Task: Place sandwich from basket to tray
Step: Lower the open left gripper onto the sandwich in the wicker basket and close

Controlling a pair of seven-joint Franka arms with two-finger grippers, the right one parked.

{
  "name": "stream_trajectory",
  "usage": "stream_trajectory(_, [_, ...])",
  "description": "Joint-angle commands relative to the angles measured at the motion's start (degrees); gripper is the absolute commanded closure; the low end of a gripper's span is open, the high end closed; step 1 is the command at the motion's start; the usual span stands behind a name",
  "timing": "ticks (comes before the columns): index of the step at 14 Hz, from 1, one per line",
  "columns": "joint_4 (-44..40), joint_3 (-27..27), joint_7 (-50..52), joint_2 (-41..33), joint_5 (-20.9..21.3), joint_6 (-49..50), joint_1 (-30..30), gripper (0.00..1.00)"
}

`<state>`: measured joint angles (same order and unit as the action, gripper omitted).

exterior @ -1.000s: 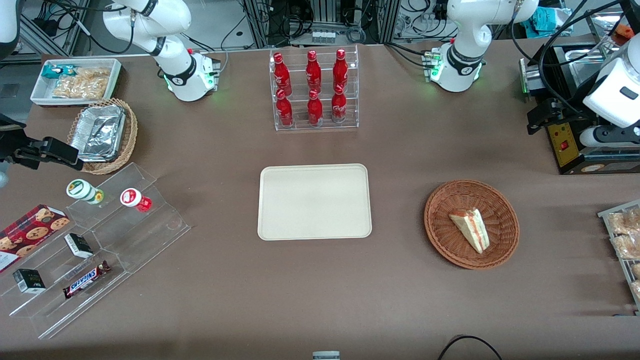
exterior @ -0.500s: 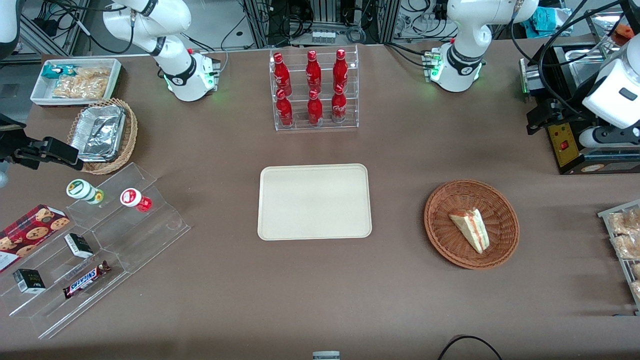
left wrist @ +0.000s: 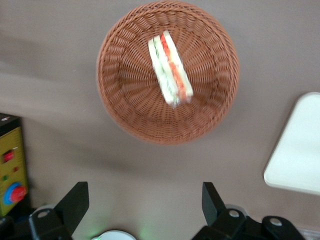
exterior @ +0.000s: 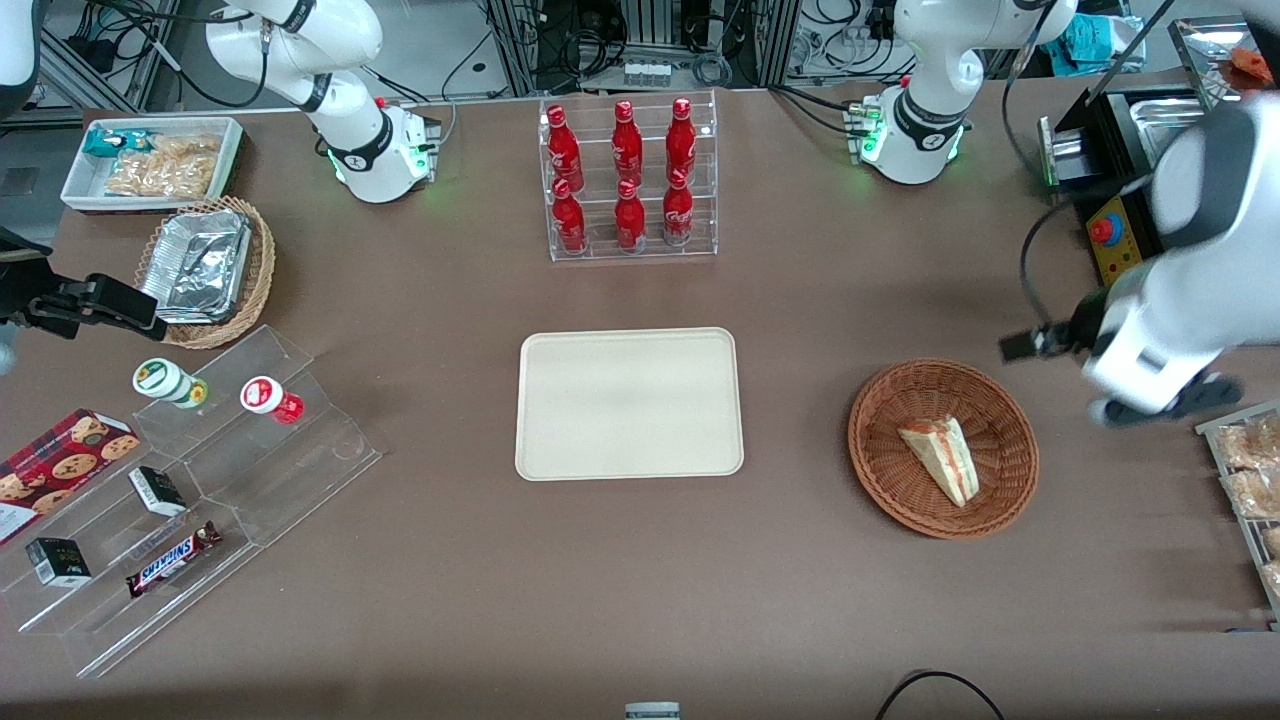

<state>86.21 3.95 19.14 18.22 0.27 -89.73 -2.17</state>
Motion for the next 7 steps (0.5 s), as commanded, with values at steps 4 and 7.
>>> stream_trajectory(4, [-1.66,0.36,13.35,14.37,-0.80,-13.00,-0.29,0.00])
stream_trajectory(7, [1.50,0.36,15.92,16.93,-0.54,-17.83,-0.20,0.00])
